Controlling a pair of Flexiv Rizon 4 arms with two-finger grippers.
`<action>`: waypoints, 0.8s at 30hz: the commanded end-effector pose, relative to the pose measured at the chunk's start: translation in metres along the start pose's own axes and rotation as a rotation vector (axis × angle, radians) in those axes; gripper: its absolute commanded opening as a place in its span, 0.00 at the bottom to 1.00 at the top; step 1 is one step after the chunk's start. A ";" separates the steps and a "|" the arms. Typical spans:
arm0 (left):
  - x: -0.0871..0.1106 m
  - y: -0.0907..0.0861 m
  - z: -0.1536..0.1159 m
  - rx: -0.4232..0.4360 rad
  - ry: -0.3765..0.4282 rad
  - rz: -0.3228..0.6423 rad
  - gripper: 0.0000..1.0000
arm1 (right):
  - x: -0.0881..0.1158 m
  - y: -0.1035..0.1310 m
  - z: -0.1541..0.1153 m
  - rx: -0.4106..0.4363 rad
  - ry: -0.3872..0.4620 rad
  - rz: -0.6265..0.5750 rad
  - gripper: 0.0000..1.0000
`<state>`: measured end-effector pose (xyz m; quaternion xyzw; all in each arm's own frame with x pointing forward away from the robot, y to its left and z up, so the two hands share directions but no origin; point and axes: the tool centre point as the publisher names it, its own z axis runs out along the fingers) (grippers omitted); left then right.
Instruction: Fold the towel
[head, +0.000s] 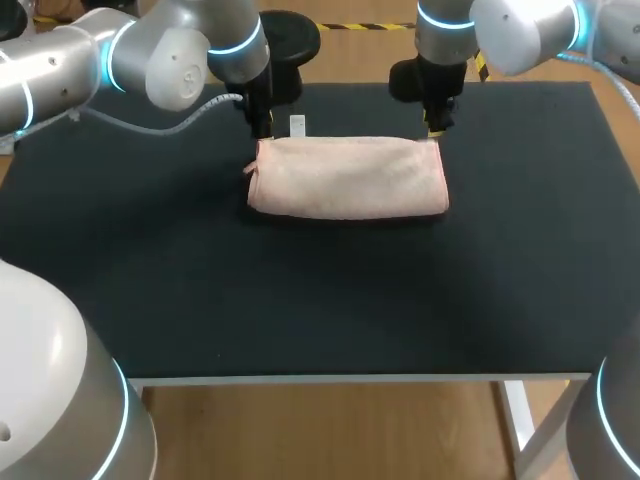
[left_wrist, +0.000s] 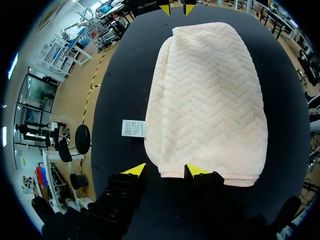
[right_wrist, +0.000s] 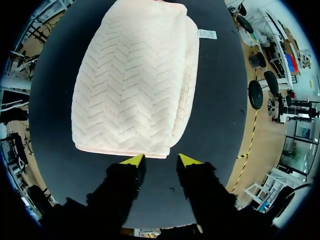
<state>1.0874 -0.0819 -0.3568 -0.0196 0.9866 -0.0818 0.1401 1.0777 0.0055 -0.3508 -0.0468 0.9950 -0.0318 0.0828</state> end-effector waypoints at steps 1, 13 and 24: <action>-0.005 0.002 -0.006 0.025 -0.005 0.004 1.00 | 0.002 -0.002 -0.012 -0.010 -0.011 0.002 1.00; 0.002 -0.004 -0.075 0.279 -0.061 0.020 1.00 | 0.014 -0.008 -0.054 -0.064 -0.064 -0.041 1.00; 0.029 -0.008 -0.112 0.572 -0.033 0.028 1.00 | 0.026 -0.013 -0.091 -0.143 -0.128 -0.175 1.00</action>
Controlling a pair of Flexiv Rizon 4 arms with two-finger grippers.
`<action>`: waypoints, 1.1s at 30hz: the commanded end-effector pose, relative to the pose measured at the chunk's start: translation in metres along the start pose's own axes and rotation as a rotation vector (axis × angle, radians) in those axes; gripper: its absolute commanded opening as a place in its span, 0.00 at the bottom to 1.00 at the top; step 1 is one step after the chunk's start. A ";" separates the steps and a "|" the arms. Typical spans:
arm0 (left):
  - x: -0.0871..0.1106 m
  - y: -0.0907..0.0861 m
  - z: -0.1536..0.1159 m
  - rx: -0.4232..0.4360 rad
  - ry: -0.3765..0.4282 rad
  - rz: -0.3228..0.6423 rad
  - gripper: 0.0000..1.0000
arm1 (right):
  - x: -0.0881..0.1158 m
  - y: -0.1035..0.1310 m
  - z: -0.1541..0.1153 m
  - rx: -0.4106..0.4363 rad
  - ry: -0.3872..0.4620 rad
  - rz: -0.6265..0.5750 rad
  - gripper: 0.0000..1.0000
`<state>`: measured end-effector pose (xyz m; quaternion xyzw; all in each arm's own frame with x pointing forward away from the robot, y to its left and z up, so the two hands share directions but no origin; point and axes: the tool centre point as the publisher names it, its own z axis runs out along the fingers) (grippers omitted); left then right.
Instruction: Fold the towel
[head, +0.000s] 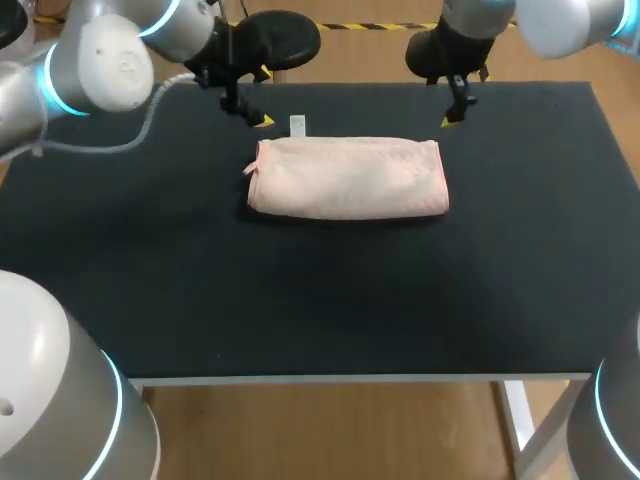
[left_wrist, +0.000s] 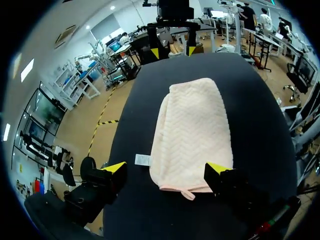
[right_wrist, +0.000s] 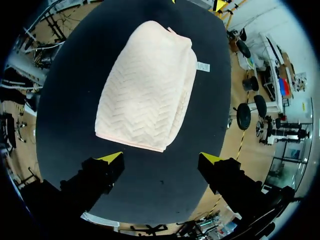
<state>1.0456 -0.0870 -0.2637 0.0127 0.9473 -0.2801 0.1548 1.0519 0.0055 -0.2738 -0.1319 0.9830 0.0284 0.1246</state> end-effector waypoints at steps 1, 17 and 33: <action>0.016 0.006 -0.019 0.194 -0.002 0.026 1.00 | 0.015 -0.007 -0.015 -0.016 -0.034 -0.026 1.00; 0.029 0.038 -0.037 0.236 0.113 -0.009 1.00 | 0.022 0.003 -0.017 -0.003 -0.034 -0.085 1.00; 0.030 0.040 -0.034 0.185 0.155 0.011 1.00 | 0.032 0.009 -0.025 0.091 -0.044 -0.465 1.00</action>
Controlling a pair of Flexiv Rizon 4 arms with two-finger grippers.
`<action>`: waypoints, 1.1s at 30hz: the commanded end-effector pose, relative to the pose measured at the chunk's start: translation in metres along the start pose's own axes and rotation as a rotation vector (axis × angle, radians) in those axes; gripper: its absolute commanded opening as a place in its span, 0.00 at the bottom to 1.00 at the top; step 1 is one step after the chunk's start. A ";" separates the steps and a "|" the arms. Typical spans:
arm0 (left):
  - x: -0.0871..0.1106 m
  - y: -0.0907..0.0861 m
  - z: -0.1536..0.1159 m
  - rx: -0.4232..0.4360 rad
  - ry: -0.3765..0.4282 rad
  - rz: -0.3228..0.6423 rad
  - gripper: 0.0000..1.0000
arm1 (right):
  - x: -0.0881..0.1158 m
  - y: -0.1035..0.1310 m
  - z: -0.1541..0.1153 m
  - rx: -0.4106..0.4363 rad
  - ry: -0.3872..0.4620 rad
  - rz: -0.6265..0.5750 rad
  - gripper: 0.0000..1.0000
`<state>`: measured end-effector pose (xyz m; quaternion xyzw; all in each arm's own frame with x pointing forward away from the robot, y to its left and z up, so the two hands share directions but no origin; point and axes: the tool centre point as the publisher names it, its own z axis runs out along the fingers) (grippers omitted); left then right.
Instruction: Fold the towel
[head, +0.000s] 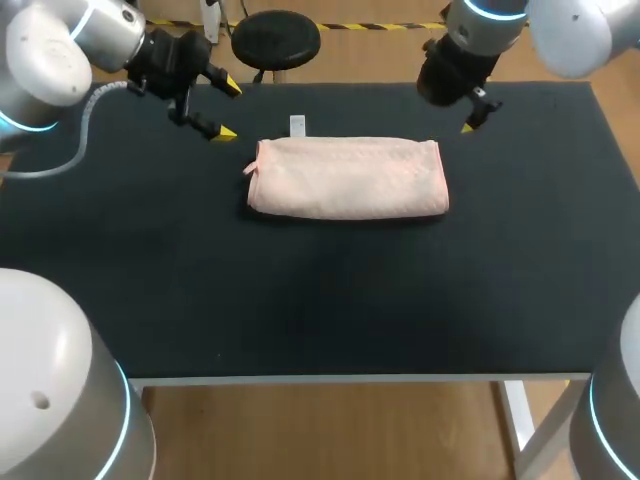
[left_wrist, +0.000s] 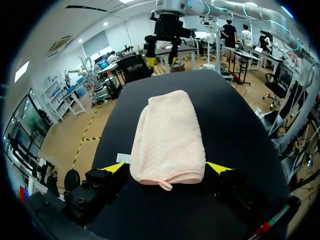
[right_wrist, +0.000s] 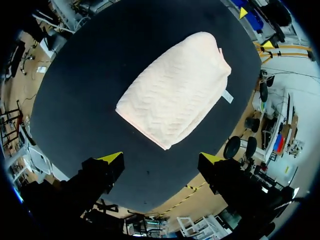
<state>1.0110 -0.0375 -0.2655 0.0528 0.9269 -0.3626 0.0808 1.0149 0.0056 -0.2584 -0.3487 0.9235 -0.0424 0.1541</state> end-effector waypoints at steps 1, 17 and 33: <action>0.000 0.001 0.000 0.002 0.000 0.001 1.00 | 0.002 0.000 -0.001 0.001 -0.001 0.001 1.00; 0.000 0.001 0.000 0.002 0.000 0.001 1.00 | -0.013 0.008 -0.007 -0.121 -0.385 0.521 1.00; 0.000 0.001 0.000 0.002 0.000 0.001 1.00 | -0.007 0.021 -0.017 -0.525 -0.368 1.489 1.00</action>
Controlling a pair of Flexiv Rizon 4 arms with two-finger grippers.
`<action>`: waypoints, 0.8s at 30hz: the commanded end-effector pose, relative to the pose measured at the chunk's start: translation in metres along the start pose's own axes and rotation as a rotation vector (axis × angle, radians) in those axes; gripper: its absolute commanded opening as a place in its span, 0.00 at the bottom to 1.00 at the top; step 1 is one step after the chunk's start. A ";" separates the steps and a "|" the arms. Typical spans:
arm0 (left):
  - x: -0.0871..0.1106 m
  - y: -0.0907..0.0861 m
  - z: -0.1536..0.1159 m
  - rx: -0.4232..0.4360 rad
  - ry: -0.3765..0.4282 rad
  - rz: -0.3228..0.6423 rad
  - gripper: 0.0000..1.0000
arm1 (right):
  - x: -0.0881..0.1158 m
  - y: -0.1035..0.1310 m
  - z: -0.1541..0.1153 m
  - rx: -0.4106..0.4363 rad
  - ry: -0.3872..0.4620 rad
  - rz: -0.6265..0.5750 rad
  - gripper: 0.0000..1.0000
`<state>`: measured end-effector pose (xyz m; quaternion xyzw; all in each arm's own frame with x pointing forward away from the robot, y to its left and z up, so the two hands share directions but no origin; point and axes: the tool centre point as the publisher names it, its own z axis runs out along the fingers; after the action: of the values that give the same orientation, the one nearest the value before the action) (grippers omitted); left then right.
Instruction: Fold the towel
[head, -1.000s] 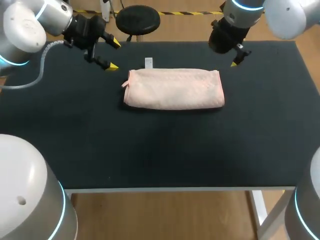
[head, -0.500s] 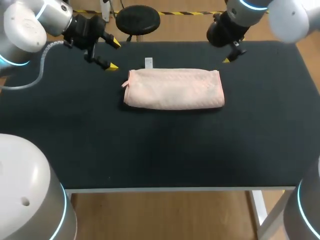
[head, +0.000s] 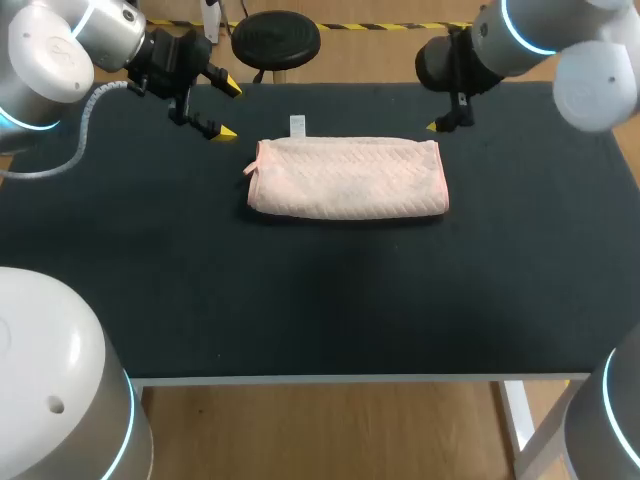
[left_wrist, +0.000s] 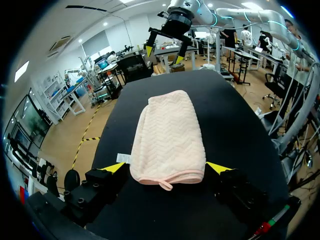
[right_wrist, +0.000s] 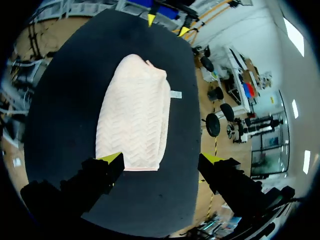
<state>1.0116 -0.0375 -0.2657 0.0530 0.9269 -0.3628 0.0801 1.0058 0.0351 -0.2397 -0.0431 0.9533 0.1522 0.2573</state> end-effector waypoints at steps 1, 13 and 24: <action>0.000 0.001 0.000 0.002 -0.001 0.001 1.00 | 0.006 -0.011 -0.001 -0.247 -0.083 0.871 1.00; 0.000 0.001 0.000 0.002 -0.001 0.001 1.00 | 0.008 -0.026 0.007 -0.270 -0.006 1.163 1.00; 0.000 0.001 0.000 0.002 -0.001 0.001 1.00 | 0.015 -0.023 0.013 -0.289 0.053 1.234 1.00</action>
<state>1.0118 -0.0373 -0.2657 0.0529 0.9269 -0.3630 0.0798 1.0027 0.0182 -0.2600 0.3094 0.8744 0.3320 0.1717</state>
